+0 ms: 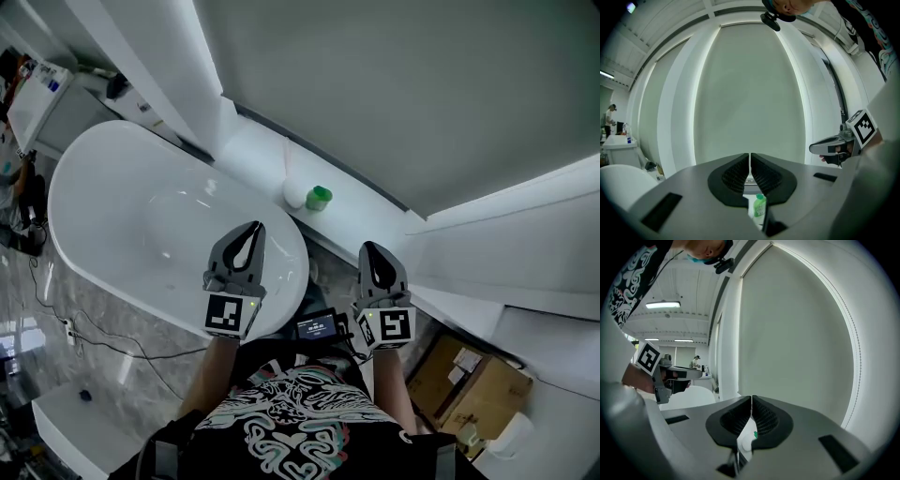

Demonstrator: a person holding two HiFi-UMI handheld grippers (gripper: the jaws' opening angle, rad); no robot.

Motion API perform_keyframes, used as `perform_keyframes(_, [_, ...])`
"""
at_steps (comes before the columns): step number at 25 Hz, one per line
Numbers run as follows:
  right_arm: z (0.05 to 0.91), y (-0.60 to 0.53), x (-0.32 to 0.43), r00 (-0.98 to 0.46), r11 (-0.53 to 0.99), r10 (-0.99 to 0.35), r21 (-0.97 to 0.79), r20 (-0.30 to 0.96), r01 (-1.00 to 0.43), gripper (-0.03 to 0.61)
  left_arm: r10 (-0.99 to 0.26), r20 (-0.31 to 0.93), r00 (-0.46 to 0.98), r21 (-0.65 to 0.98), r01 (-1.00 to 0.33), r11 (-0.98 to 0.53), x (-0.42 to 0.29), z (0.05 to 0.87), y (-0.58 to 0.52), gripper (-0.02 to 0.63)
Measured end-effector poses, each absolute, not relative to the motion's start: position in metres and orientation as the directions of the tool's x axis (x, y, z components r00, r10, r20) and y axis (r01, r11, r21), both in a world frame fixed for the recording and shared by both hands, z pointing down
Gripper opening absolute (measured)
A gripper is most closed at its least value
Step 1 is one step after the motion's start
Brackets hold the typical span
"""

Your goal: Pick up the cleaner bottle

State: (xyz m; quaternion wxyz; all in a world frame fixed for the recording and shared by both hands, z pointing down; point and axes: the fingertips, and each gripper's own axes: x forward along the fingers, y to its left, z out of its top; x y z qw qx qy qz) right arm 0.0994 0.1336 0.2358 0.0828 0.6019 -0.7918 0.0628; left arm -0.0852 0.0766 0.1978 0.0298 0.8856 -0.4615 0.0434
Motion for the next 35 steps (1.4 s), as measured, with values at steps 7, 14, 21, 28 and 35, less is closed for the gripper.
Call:
perform_keyframes(7, [0.264, 0.116, 0.110, -0.237, 0.251, -0.950, 0.048, 0.203, -0.967, 0.028, -0.835, 0.115, 0.538, -0.001, -0.840, -0.542, -0.081, 0.226, 0.055, 0.028])
perform_keyframes(14, [0.304, 0.097, 0.123, -0.212, 0.232, -0.942, 0.049, 0.261, -0.971, 0.028, -0.825, 0.159, 0.542, -0.003, -0.836, -0.549, -0.069, 0.268, 0.031, 0.028])
perform_keyframes(21, [0.339, 0.083, 0.135, -0.195, 0.221, -0.933, 0.052, 0.303, -0.974, 0.028, -0.808, 0.205, 0.553, 0.012, -0.827, -0.563, -0.061, 0.311, 0.023, 0.028])
perform_keyframes(28, [0.367, 0.068, 0.140, -0.201, 0.230, -0.929, 0.061, 0.310, -0.971, 0.028, -0.797, 0.240, 0.554, 0.006, -0.822, -0.569, -0.056, 0.347, 0.015, 0.028])
perform_keyframes(35, [0.403, 0.061, 0.141, -0.232, 0.261, -0.914, 0.046, 0.332, -0.964, 0.028, -0.789, 0.268, 0.553, 0.008, -0.820, -0.572, -0.046, 0.382, 0.008, 0.028])
